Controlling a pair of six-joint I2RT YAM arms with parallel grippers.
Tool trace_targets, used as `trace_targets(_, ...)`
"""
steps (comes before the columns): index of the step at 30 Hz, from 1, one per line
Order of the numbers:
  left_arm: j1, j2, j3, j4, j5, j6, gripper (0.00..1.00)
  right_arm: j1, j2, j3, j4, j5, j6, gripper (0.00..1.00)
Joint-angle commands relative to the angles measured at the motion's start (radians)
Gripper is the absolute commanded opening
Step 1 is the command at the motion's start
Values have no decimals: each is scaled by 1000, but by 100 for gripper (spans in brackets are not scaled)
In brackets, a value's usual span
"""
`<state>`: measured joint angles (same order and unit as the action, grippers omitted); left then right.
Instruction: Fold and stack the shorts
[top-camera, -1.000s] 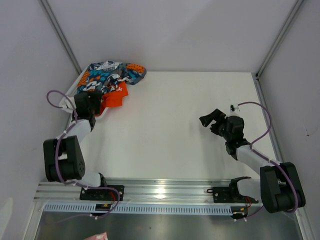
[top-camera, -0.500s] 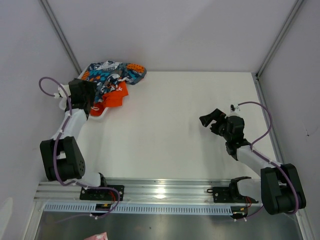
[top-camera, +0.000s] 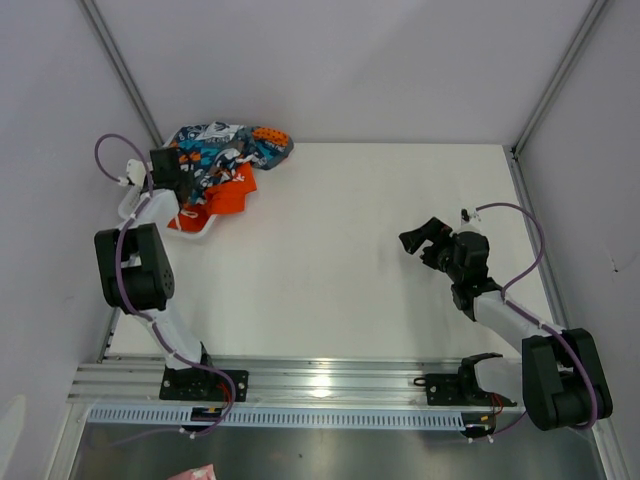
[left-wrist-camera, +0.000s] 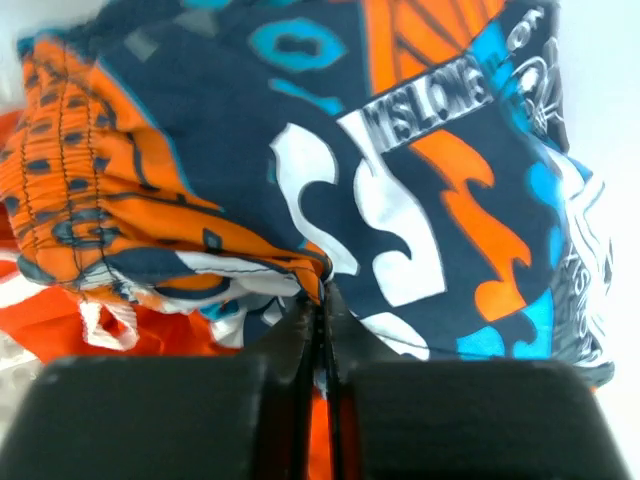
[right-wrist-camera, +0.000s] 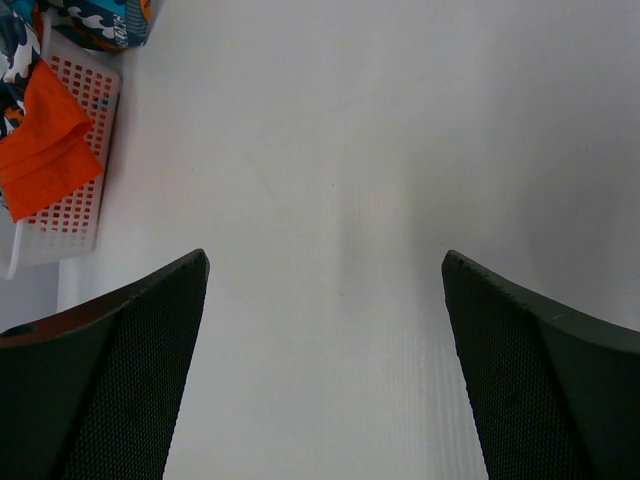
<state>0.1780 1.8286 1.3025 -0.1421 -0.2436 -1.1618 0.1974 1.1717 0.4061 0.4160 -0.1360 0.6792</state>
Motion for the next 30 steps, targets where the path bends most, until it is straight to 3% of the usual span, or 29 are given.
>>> trace_targets(1, 8, -69, 49, 48, -60, 39, 0, 4, -14, 20, 14, 18, -17, 99)
trace_targets(11, -54, -394, 58, 242, -40, 258, 0, 7, -4, 20, 23, 9, -13, 100)
trace_targets(14, -132, -508, 18, 382, -33, 371, 0, 7, -7, 20, 23, 12, -17, 99)
trace_targets(18, -360, -595, 0, 565, 81, 534, 0, 8, -3, 22, 29, 12, -17, 99)
trace_targets(20, -484, -600, 30, 637, 101, 618, 0, 11, 0, 20, 32, 9, -17, 100)
trace_targets(26, -693, -441, 231, 636, 340, 632, 0, 11, -15, 22, 17, 22, -20, 99)
trace_targets(30, -799, -318, 273, 612, 267, 630, 0, 11, -67, 13, -20, 81, -24, 99)
